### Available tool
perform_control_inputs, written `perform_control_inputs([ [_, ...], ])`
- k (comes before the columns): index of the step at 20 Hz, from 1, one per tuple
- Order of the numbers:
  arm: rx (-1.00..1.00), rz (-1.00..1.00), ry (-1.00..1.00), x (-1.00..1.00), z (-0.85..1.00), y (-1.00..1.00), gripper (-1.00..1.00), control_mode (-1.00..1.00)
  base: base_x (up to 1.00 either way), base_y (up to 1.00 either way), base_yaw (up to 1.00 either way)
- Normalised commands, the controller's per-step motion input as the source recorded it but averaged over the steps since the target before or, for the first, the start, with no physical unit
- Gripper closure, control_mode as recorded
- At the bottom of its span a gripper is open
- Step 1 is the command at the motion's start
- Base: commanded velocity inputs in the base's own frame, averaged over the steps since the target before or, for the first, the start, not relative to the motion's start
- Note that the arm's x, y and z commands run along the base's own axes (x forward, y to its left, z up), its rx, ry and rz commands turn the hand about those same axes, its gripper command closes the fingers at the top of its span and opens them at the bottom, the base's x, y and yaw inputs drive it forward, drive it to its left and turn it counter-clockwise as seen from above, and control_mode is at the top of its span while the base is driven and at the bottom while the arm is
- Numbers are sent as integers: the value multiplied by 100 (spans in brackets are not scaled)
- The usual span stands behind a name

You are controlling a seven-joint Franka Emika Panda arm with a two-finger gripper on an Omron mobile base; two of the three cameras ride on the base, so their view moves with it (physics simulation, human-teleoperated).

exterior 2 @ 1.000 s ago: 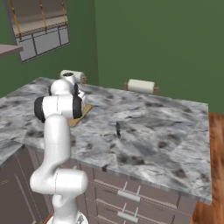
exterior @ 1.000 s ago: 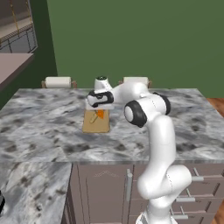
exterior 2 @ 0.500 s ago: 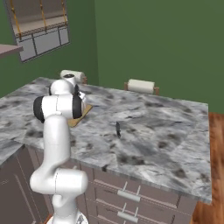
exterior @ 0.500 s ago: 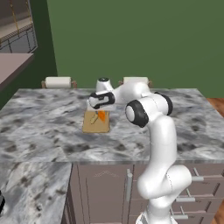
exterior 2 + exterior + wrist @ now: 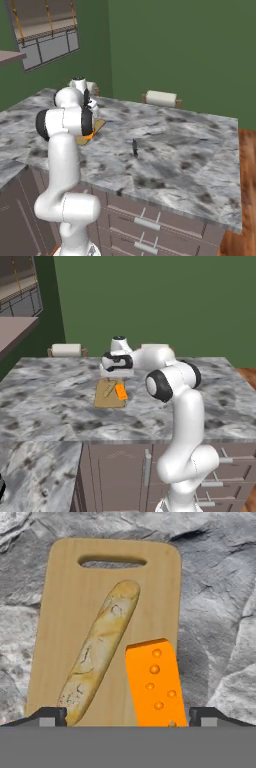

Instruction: Retrieve the sausage and cheese from the fridge and place them on the cutting board on the counter.

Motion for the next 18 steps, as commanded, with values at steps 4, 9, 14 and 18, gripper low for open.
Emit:
perform_control_inputs([
  [4, 16, -3, -1, -42, 77, 11, -100, -100, 0, 0, 0],
  [9, 26, -14, -3, -55, 73, 9, -100, -100, 0, 0, 0],
  [14, -1, -20, 10, -91, 25, -4, -100, -100, 0, 0, 0],
  [18, -25, -4, 1, -89, 40, -38, -100, -100, 0, 0, 0],
])
